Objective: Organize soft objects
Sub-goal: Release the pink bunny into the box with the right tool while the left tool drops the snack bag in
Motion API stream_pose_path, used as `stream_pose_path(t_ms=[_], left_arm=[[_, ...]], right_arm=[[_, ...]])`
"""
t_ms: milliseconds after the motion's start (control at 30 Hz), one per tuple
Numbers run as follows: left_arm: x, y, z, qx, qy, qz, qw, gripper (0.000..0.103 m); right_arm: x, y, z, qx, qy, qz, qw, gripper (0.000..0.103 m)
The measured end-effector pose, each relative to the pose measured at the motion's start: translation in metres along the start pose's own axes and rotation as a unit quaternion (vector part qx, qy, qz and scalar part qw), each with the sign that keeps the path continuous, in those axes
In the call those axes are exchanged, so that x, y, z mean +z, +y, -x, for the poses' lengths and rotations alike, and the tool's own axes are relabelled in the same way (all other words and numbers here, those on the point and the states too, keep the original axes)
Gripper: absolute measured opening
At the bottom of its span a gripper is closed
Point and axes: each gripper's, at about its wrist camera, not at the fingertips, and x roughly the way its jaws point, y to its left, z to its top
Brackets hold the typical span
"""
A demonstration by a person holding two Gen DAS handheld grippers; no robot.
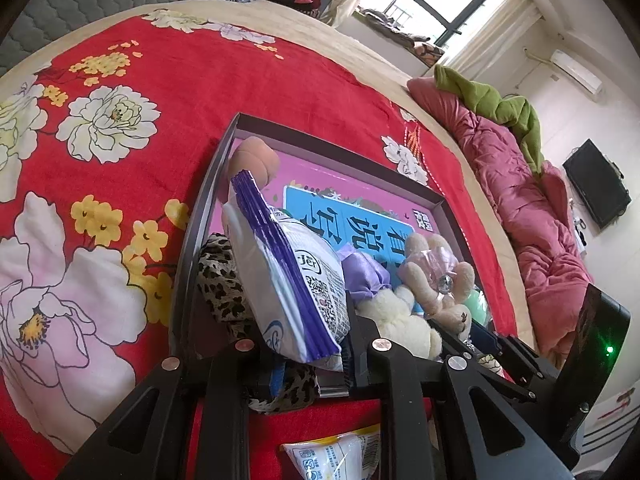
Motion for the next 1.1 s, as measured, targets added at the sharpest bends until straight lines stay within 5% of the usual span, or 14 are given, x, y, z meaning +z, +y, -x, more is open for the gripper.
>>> stream_pose_path(t_ms=[433, 800, 1100], left_arm=[[0.0, -0.001, 0.0, 0.009, 0.008, -0.003, 0.9999, 0.025], [-0.001, -0.012, 0.005, 0.02, 0.013, -0.022, 0.9995, 0.05], [0.0, -0.012, 0.019, 0.022, 0.006, -0.022, 0.9995, 0.058]], right_arm=[[-0.002, -0.001, 0.006, 0.015, 0.016, -0.002, 1.0, 0.049], [0.0, -0.001, 0.03, 0.022, -0.011, 0.007, 1.0, 0.049], [0.001, -0.003, 0.039, 0.037, -0.018, -0.006, 0.999, 0.05]])
